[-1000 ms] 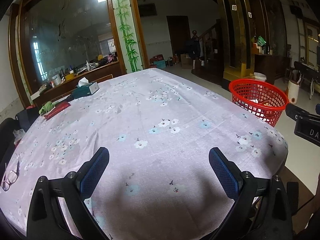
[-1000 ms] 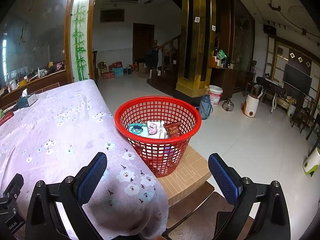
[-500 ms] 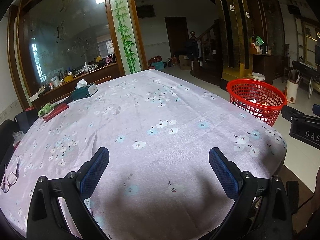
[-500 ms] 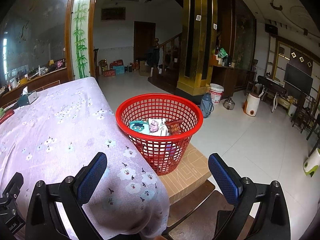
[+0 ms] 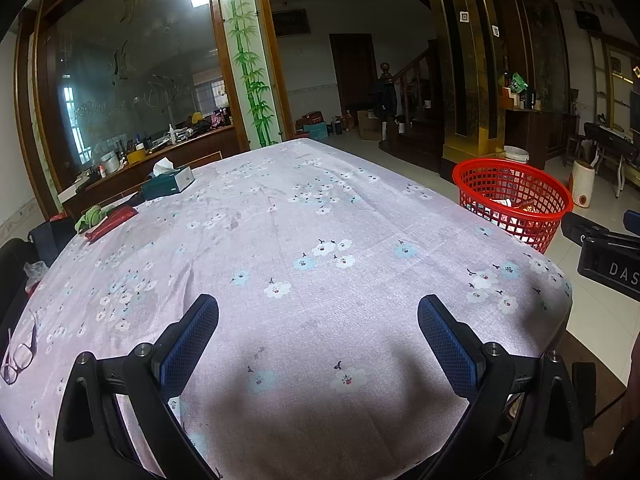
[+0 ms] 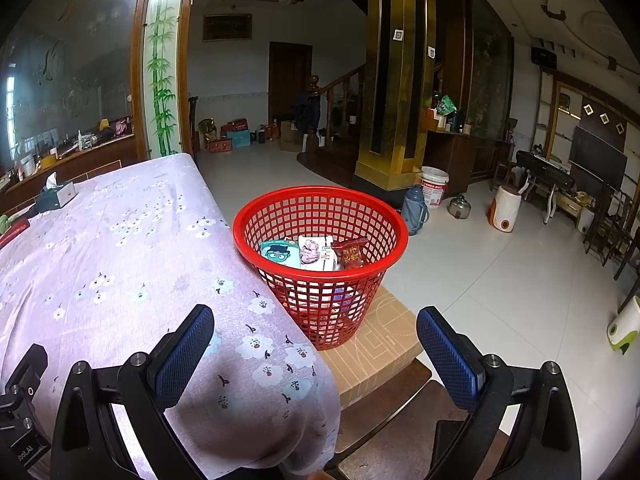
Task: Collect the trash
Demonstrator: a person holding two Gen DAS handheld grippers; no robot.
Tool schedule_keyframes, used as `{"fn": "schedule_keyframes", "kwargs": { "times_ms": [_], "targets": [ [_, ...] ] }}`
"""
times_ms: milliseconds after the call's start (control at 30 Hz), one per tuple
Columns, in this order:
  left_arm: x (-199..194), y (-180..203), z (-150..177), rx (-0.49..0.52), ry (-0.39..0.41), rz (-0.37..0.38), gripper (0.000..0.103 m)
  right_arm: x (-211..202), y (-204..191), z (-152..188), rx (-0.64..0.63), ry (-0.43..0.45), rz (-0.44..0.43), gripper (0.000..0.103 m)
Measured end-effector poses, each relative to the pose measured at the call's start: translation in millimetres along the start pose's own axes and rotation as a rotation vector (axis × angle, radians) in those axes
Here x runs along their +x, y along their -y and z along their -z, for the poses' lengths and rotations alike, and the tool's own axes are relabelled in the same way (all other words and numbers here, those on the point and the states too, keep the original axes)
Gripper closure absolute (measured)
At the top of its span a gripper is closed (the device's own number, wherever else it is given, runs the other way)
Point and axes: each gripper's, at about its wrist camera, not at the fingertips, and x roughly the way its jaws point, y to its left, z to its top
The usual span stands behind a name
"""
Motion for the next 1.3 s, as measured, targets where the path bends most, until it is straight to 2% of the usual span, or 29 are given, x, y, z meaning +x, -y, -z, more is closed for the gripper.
{"fn": "schedule_keyframes", "kwargs": {
  "times_ms": [467,633,700,733,800,1000,1033,1100,1133,1233,1300],
  "targets": [
    [0.0,-1.4,-0.4,-0.005,0.000,0.003,0.004,2.7,-4.3,-1.2,0.000,-0.006,-0.015,0.001],
    [6.8,-30.0,-0.2,-0.087,-0.036,0.012,0.004,6.0,-28.8,-15.6,-0.047,-0.006,-0.080,0.001],
    [9.1,-53.4,0.4,-0.118,-0.042,-0.031,0.004,8.8,-54.0,-22.0,-0.084,-0.015,-0.149,0.001],
    [11.5,-71.1,1.2,-0.132,-0.050,-0.077,0.004,10.7,-70.6,-23.7,-0.110,-0.022,-0.185,0.001],
    [16.6,-97.2,3.5,-0.158,-0.074,-0.123,0.004,18.9,-107.9,-24.0,-0.179,-0.071,-0.257,0.001],
    [39.6,-201.9,32.2,-0.342,-0.236,-0.266,0.004,42.9,-232.6,-10.6,-0.345,-0.254,-0.469,0.001],
    [46.5,-218.7,39.3,-0.362,-0.292,-0.333,0.004,50.0,-253.2,-7.3,-0.365,-0.304,-0.486,0.001],
    [51.4,-235.5,47.2,-0.366,-0.340,-0.403,0.004,60.8,-280.6,-1.6,-0.379,-0.359,-0.497,0.001],
    [53.7,-243.4,50.5,-0.370,-0.356,-0.411,0.004,66.3,-295.4,0.7,-0.387,-0.381,-0.506,0.001],
    [60.4,-260.9,57.3,-0.403,-0.393,-0.371,0.004,83.8,-323.6,7.6,-0.393,-0.452,-0.475,0.000],
    [65.7,-268.7,61.0,-0.419,-0.418,-0.335,0.004,87.2,-334.4,9.0,-0.401,-0.431,-0.415,0.000]
  ]
}}
